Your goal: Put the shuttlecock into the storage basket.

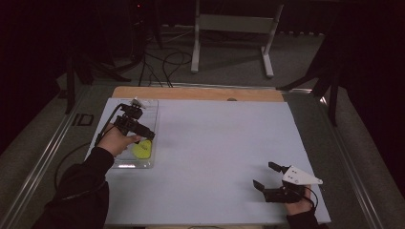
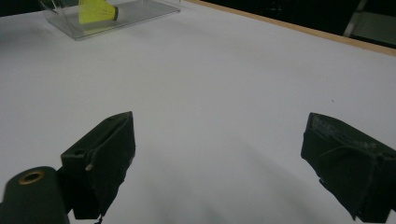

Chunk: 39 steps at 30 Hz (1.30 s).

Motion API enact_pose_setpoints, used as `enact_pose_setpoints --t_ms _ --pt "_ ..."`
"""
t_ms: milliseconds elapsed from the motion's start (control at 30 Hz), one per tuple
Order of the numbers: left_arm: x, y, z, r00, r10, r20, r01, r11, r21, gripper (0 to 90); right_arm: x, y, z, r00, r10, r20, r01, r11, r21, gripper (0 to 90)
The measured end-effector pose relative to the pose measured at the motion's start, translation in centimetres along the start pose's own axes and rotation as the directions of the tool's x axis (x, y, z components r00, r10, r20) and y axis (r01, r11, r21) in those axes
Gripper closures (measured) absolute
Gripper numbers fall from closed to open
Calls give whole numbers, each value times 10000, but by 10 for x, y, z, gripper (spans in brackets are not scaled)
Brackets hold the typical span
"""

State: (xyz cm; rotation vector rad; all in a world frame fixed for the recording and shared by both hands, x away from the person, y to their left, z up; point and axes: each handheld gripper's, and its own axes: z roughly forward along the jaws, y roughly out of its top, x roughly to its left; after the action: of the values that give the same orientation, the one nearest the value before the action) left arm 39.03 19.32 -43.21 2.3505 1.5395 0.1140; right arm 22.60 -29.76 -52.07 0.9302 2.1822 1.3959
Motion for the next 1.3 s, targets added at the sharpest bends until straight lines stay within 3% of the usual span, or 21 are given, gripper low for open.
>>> enact_pose_setpoints --t_ms 33,67,133,433,533,667,700,867,1133,1200,1300 --pt "0 0 0 10000 13 19 -13 10000 20 70 0 0 0 10000 0 -8 0 10000 5 100" --pt "-1 0 0 10000 16 -38 -16 10000 15 70 0 0 0 10000 0 -8 0 10000 5 100" --pt "-1 1 -1 9998 96 197 -95 10000 -18 15 0 0 0 10000 -15 6 15 10000 4 100" --pt "-7 1 -5 9976 666 178 -662 9975 -238 0 0 0 0 10000 -5 2 5 10000 -12 100" --pt "-9 2 -7 9955 865 393 -852 9957 -358 0 0 0 0 10000 8 5 -8 10000 -5 100" --pt "-12 2 -10 9878 1405 677 -1363 9887 -628 0 0 0 0 10000 24 0 -24 10000 -10 100" --pt "-15 2 -12 9830 1659 791 -1587 9831 -909 0 0 0 0 10000 41 -5 -41 10000 -21 100" --pt "-20 3 -15 9764 1981 862 -1853 9731 -1370 0 0 0 -1 10000 53 -1 -53 10000 -18 100" --pt "-33 6 -17 9639 2552 759 -2421 9588 -1489 0 0 0 -1 10000 72 -23 -72 10000 -23 100" --pt "-37 6 -17 9550 2884 697 -2765 9503 -1434 0 0 0 -1 10000 98 -9 -98 9999 -22 100" --pt "-42 8 -17 9472 3079 896 -2929 9444 -1495 0 0 0 -1 10000 64 -22 -64 10000 -19 100"
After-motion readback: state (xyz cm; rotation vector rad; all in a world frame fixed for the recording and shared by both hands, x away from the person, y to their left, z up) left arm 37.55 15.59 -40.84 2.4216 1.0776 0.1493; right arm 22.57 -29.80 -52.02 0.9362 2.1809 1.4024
